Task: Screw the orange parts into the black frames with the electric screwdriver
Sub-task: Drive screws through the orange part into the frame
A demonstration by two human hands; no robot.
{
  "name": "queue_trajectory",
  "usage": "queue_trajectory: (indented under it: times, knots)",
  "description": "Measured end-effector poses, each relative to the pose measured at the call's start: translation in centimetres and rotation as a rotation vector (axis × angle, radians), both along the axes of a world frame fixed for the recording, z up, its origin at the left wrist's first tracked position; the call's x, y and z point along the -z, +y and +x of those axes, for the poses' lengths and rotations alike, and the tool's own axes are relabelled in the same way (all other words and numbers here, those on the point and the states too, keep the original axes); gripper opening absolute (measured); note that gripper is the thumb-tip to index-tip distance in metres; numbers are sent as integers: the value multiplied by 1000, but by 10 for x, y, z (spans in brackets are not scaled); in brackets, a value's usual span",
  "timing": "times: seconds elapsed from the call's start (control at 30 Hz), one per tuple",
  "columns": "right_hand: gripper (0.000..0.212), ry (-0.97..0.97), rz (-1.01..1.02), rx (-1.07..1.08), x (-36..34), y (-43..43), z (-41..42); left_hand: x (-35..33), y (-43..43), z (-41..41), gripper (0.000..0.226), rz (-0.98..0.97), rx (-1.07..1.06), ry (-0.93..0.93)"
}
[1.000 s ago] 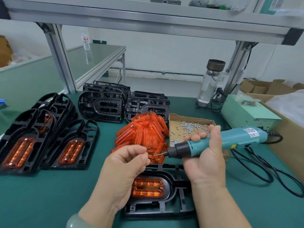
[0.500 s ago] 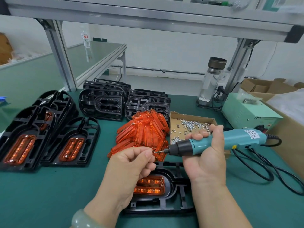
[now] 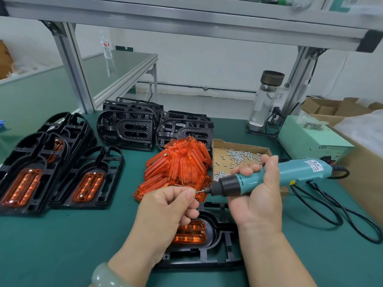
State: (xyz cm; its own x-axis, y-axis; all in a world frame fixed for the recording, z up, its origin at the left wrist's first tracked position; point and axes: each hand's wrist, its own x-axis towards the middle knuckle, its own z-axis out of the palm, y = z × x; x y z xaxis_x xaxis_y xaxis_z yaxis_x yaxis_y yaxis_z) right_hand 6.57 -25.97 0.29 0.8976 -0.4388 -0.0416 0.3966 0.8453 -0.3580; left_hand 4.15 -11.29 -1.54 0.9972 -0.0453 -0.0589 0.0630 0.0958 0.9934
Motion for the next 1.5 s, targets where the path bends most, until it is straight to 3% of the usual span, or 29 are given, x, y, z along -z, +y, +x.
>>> queue_trajectory:
  times: [0.2,0.33,0.47,0.53,0.6,0.7,0.83,1.13,1.3,1.5]
  knots:
    - [31,-21,-21,0,-1,3,-1,-1,1,0,23,77,-5,-49]
    - [14,-64,-36,-10,-1,4,-3,-4,4,-2,25,140,14,-111]
    - [21,-58,-51,-8,-1,3,-3,-4,4,-2,21,176,-13,-166]
    - [13,-44,-49,4,-2,2,-4,-4,4,-2,14,176,-9,-167]
    - [21,-38,-35,8,-1,0,-3,-4,6,-2,9,147,23,-143]
    - [25,-20,-37,32,-1,-4,-2,-2,10,-1,22,118,53,-131]
    - [25,-23,-41,28,0,-4,-2,-2,11,0,12,144,27,-147]
    - [20,-34,-82,-13,1,-7,-5,-5,11,-2,16,261,69,-246]
    - [27,20,-146,24,-3,-19,-3,-5,31,4,18,532,92,-309]
    - [27,86,-230,29,-5,-28,-3,-3,32,0,8,961,308,-446]
